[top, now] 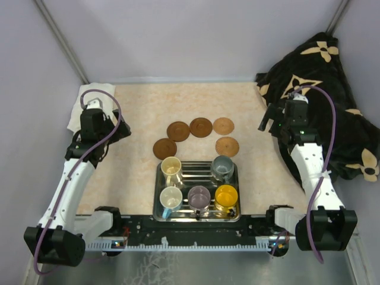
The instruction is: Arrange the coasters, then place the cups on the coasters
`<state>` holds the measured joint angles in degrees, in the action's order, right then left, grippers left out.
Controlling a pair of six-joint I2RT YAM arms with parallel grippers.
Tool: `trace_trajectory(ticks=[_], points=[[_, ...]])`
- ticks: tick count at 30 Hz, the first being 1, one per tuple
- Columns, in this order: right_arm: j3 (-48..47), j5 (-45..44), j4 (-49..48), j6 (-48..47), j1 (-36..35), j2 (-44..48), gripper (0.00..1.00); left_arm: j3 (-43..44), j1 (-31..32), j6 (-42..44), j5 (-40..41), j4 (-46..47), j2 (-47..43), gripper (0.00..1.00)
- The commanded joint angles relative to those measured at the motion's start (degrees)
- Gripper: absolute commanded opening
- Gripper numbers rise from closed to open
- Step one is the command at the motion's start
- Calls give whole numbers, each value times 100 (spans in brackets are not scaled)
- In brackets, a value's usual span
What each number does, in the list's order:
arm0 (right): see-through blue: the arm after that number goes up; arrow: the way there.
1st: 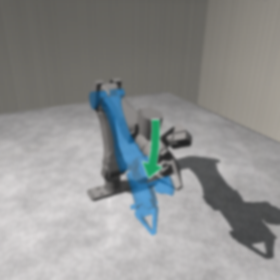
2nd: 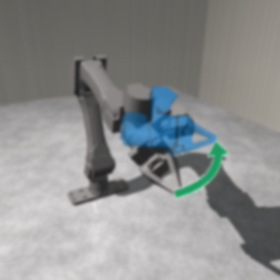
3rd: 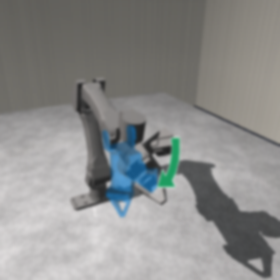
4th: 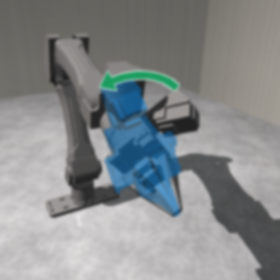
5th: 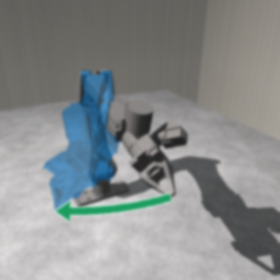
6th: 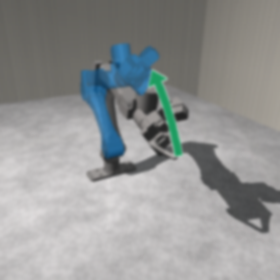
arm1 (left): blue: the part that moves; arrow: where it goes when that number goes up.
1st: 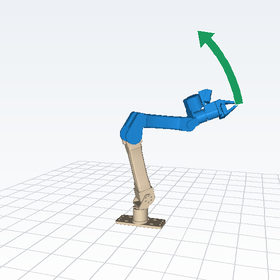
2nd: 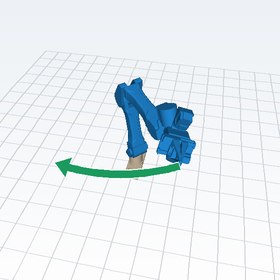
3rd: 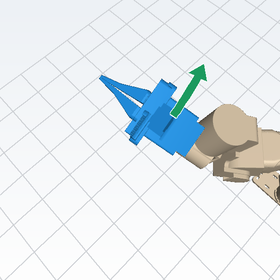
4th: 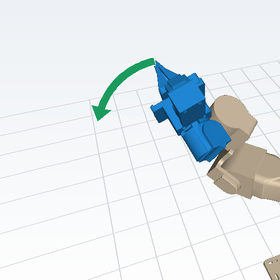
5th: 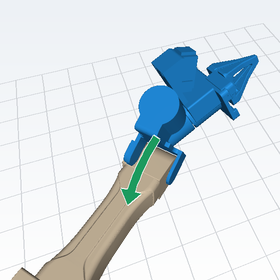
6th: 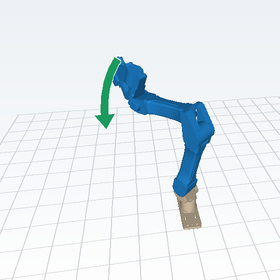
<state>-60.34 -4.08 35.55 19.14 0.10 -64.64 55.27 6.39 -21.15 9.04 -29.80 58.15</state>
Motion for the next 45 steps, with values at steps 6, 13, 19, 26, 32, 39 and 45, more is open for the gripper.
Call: trace_trajectory(ticks=[6, 13, 19, 26, 32, 39, 45], points=[[106, -137, -71, 53, -45, 184, 99, 11, 29, 96, -182, -43, -178, 99], [446, -149, -558, 236, -47, 890, 99, 35, 43, 253, -364, -39, -321, 99], [230, 167, -469, 204, -40, 861, 99, 0, 326, 317, -441, -82, -254, 99], [527, 548, -866, 257, -45, 737, 50, -222, 843, 152, -347, -40, 211, 99], [529, 1138, -914, 159, -59, 277, 17, -361, 864, 297, -646, 154, 832, 99], [776, 1043, -1210, 73, -545, -181, 2, -646, 864, 110, -1167, 747, 1448, 99], [599, 248, -1314, -189, -1603, -1027, 0, -709, 880, -12, -1444, 1087, 1800, 99]])
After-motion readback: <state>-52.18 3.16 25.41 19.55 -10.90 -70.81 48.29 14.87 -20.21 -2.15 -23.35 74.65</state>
